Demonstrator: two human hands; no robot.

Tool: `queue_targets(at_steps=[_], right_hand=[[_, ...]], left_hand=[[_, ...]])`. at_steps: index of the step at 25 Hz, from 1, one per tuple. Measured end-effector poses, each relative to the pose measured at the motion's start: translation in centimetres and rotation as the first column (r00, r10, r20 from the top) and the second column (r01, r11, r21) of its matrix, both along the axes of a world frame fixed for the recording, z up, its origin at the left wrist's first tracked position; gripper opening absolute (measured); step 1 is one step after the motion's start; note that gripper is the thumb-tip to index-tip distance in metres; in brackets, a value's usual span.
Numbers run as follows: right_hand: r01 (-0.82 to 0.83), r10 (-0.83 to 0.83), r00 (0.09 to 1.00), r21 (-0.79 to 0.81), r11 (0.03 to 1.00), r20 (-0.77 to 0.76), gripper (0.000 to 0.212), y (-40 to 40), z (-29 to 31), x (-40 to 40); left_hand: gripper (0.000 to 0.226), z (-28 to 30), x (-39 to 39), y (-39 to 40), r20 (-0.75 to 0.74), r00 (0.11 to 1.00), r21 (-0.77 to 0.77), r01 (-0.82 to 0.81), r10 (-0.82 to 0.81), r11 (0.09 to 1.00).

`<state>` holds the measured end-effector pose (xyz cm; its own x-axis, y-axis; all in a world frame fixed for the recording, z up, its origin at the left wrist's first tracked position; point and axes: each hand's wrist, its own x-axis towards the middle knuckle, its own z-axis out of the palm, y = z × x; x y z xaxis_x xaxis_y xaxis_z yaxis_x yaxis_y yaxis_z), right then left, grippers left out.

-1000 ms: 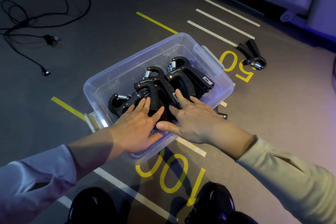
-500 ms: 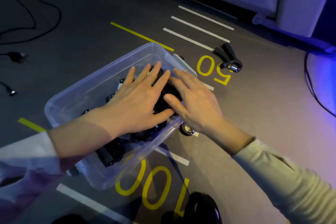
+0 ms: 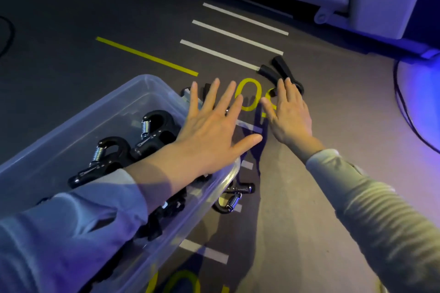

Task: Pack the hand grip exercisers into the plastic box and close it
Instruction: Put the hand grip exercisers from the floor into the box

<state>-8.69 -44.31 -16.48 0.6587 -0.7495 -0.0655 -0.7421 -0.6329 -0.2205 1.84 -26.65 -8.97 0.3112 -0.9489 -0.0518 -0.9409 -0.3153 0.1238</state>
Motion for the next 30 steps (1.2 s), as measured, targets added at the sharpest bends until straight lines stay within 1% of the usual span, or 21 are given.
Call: queue_targets(at_steps=[3, 5, 7, 10, 13, 16, 19, 22, 23, 25, 27, 28, 30], right_hand=[[0.018, -0.016, 0.990, 0.012, 1.000, -0.137, 0.076, -2.6, -2.3, 0.5], [0.022, -0.009, 0.981, 0.063, 0.998, -0.195, 0.077, -3.8, -3.6, 0.6], [0.037, -0.008, 0.976, 0.128, 0.991, -0.220, 0.075, -4.9, -4.5, 0.5], [0.028, 0.013, 0.972, 0.169, 0.985, -0.233, 0.067, -6.1, -5.0, 0.4], [0.083, -0.047, 0.979, 0.175, 0.981, -0.201, 0.063, -7.3, -5.1, 0.7], [0.141, -0.084, 0.961, 0.208, 0.968, -0.264, 0.061, -8.2, -4.6, 0.9], [0.068, -0.016, 0.954, 0.166, 0.984, -0.298, 0.050, -8.5, -4.2, 1.1], [-0.029, 0.056, 0.961, 0.103, 0.994, -0.271, 0.037, -6.8, -4.7, 0.1], [-0.031, 0.052, 0.964, 0.085, 0.996, -0.260, 0.034, -6.0, -4.9, -0.5], [-0.032, 0.051, 0.952, 0.069, 0.997, -0.300, 0.033, -4.4, -4.7, -1.4], [-0.018, 0.047, 0.947, 0.095, 0.995, -0.319, 0.033, -3.3, -4.1, -1.9], [-0.008, 0.041, 0.957, 0.114, 0.993, -0.288, 0.032, -2.8, -3.5, -2.0], [-0.009, 0.031, 0.991, 0.162, 0.987, -0.133, 0.029, -1.9, -1.8, -2.5]], left_hand=[[0.089, -0.3, 0.7, -0.6, 0.035, 0.993, 0.013, 0.113, -0.114, 0.993], [0.092, -0.3, 1.2, -1.0, 0.017, 0.983, 0.042, 0.179, -0.180, 0.983], [0.095, -0.4, 1.4, -1.4, -0.022, 0.984, 0.058, 0.179, -0.178, 0.982], [0.098, -0.5, 1.3, -1.4, -0.064, 0.985, 0.082, 0.163, -0.158, 0.983], [0.098, -0.4, 1.2, -1.4, -0.076, 0.985, 0.093, 0.164, -0.157, 0.982], [0.097, -0.3, 1.2, -1.5, -0.074, 0.983, 0.102, 0.175, -0.168, 0.979], [0.096, -0.3, 1.2, -1.4, -0.076, 0.983, 0.101, 0.172, -0.165, 0.980], [0.097, -0.3, 1.2, -1.3, -0.063, 0.985, 0.096, 0.168, -0.162, 0.981], [0.097, -0.3, 1.2, -1.3, -0.060, 0.985, 0.096, 0.166, -0.161, 0.981], [0.097, -0.2, 1.2, -1.3, -0.057, 0.985, 0.090, 0.167, -0.162, 0.982], [0.097, 0.0, 1.2, -1.1, -0.056, 0.984, 0.089, 0.175, -0.170, 0.981], [0.097, 0.1, 1.1, -0.8, -0.055, 0.984, 0.088, 0.176, -0.172, 0.980], [0.097, 0.3, 0.8, 0.3, -0.068, 0.985, 0.085, 0.167, -0.161, 0.982]])
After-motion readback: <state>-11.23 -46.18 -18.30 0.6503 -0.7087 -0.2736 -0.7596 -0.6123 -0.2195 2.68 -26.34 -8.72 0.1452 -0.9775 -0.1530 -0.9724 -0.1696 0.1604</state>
